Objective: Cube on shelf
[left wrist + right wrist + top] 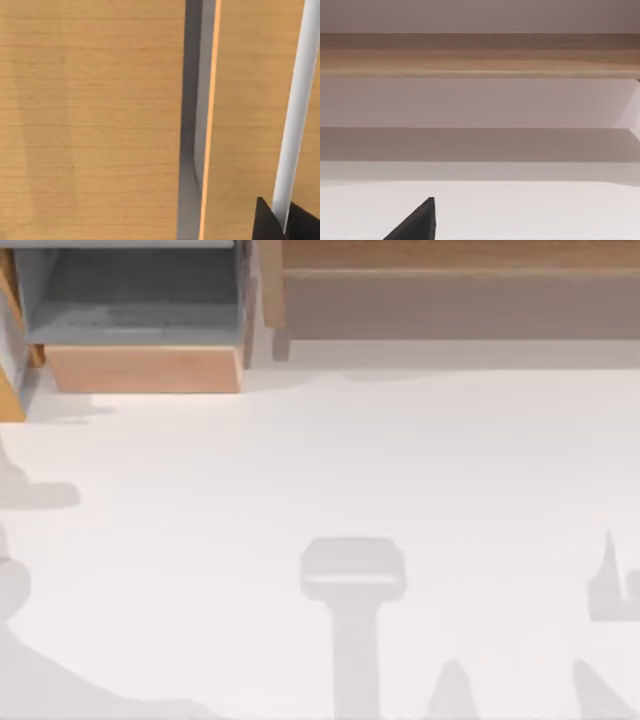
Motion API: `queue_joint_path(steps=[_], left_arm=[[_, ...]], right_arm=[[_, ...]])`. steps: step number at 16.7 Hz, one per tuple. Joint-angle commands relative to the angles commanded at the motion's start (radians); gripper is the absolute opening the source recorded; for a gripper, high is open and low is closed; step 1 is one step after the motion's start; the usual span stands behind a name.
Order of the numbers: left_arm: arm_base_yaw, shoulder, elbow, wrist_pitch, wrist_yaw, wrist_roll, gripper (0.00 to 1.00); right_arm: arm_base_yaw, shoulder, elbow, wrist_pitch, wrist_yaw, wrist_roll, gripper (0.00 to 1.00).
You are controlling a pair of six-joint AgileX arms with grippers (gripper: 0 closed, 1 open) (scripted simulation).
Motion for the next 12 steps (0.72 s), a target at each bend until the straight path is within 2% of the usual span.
queue_joint_path(steps=[5,12], left_arm=[[0.059,-0.068,-0.162,0.087,0.061,0.001,0.00],[0.075,-0.079,-0.187,0.104,0.073,0.005,0.00]], right_arm=[[0.000,0.000,0.000,0.000,0.000,0.000,1.00],[0.000,0.000,0.000,0.000,0.000,0.000,1.00]])
